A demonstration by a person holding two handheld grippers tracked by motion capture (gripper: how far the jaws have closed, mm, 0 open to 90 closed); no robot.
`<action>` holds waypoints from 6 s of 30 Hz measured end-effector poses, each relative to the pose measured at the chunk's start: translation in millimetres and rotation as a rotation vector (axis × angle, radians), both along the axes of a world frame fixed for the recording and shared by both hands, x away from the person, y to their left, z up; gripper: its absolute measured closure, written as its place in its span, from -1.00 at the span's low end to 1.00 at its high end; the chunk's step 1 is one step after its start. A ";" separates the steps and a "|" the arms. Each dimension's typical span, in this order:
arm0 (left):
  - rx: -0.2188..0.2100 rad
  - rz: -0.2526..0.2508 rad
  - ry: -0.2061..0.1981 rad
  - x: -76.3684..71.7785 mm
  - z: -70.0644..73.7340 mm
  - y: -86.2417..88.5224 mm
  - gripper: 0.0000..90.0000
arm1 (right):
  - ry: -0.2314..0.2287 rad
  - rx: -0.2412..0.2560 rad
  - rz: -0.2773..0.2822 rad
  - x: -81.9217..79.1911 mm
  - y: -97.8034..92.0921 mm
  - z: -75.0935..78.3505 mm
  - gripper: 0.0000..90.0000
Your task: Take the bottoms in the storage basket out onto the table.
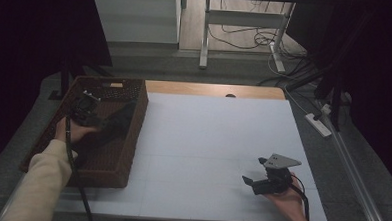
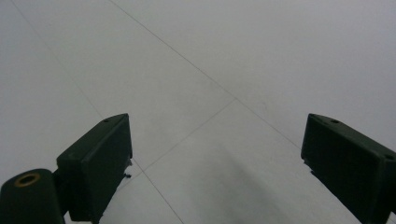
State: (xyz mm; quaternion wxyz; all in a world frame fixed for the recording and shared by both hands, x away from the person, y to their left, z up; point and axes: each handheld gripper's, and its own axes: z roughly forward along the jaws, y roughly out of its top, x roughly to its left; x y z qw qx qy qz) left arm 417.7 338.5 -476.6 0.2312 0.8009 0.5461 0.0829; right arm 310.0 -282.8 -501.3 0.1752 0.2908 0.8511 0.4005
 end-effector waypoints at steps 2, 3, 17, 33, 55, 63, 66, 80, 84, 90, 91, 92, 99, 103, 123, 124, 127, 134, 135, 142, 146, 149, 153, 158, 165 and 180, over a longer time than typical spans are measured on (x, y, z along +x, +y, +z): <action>0.000 -0.003 0.010 0.5 -1.5 -0.4 -0.76 | 0.002 -0.001 0.002 0.1 0.0 0.0 -0.80; -0.002 -0.005 0.023 1.1 -2.9 -0.5 -0.76 | 0.002 -0.001 0.003 0.1 0.0 -0.1 -0.80; 0.044 -0.016 0.107 5.7 -15.7 -3.1 -0.79 | 0.011 -0.004 0.009 0.2 1.0 -1.0 -0.80; 0.102 -0.031 0.177 9.2 -26.8 -5.0 -0.76 | 0.014 -0.009 0.015 -0.2 1.8 -1.1 -0.80; 0.151 -0.043 0.227 8.3 -30.5 -6.1 -0.02 | 0.014 -0.017 0.027 -1.6 4.7 -1.2 -0.80; 0.137 -0.046 0.227 6.7 -25.3 -3.1 0.58 | 0.007 -0.015 0.023 -1.6 4.1 -0.6 -0.80; 0.129 -0.048 0.229 6.3 -23.8 -2.4 0.63 | 0.003 -0.012 0.022 -1.9 3.4 -0.1 -0.76; 0.088 -0.018 0.128 -7.4 4.6 1.0 0.67 | 0.007 -0.014 0.022 -1.4 3.8 -0.9 -0.76; 0.103 -0.029 0.079 -15.9 13.4 -2.5 0.67 | 0.003 -0.011 0.020 -1.5 4.1 -0.6 -0.76; 0.134 -0.025 0.033 -26.2 22.0 -7.3 0.67 | 0.005 -0.015 0.014 -1.7 4.0 -0.8 -0.76; 0.135 -0.022 0.025 -27.2 22.6 -7.6 0.67 | 0.006 -0.014 0.014 -1.7 4.0 -0.9 -0.76; 0.136 -0.021 0.017 -28.0 23.3 -7.6 0.67 | 0.006 -0.013 0.014 -1.7 4.1 -0.8 -0.76; 0.058 -0.016 -0.028 -33.6 26.2 -3.3 0.67 | 0.011 -0.014 0.008 -0.8 5.7 -2.3 -0.76; 0.042 -0.013 -0.046 -35.9 25.5 -2.4 0.67 | 0.016 -0.016 0.004 0.0 6.7 -2.9 -0.76; -0.027 0.036 -0.172 -50.9 43.1 5.3 0.67 | 0.009 -0.019 0.003 0.3 5.3 -2.1 -0.75; -0.035 0.038 -0.179 -51.7 43.9 5.9 0.67 | 0.008 -0.020 0.003 0.2 5.2 -2.0 -0.75; -0.059 0.039 -0.192 -53.8 46.5 8.0 0.67 | 0.006 -0.021 0.004 0.0 5.1 -1.8 -0.75; -0.095 0.048 -0.229 -58.4 52.3 11.6 0.67 | 0.004 -0.022 0.004 0.0 4.8 -1.7 -0.75; -0.097 0.048 -0.235 -59.1 53.1 11.9 0.67 | 0.004 -0.022 0.003 0.0 4.8 -1.7 -0.75; -0.123 0.047 -0.276 -64.0 60.0 13.9 0.67 | 0.002 -0.035 0.002 -0.1 5.3 -2.1 -0.75; -0.163 0.049 -0.301 -67.7 64.0 17.2 0.67 | 0.002 -0.034 0.001 -0.2 5.1 -1.9 -0.75; -0.180 0.043 -0.311 -69.8 66.4 18.3 0.67 | 0.003 -0.033 0.000 -0.1 5.0 -1.9 -0.75; -0.186 0.042 -0.320 -70.7 68.2 17.5 0.67 | 0.003 -0.035 0.000 0.1 5.2 -2.2 -0.75; -0.207 0.045 -0.342 -72.4 70.5 17.6 0.67 | 0.003 -0.035 -0.002 0.1 5.0 -2.1 -0.75; -0.232 0.020 -0.376 -77.4 79.0 15.1 0.67 | 0.003 -0.038 -0.002 0.2 4.8 -2.4 -0.75; -0.286 0.017 -0.466 -89.5 95.0 15.1 0.67 | 0.001 -0.044 -0.004 0.2 4.9 -2.6 -0.75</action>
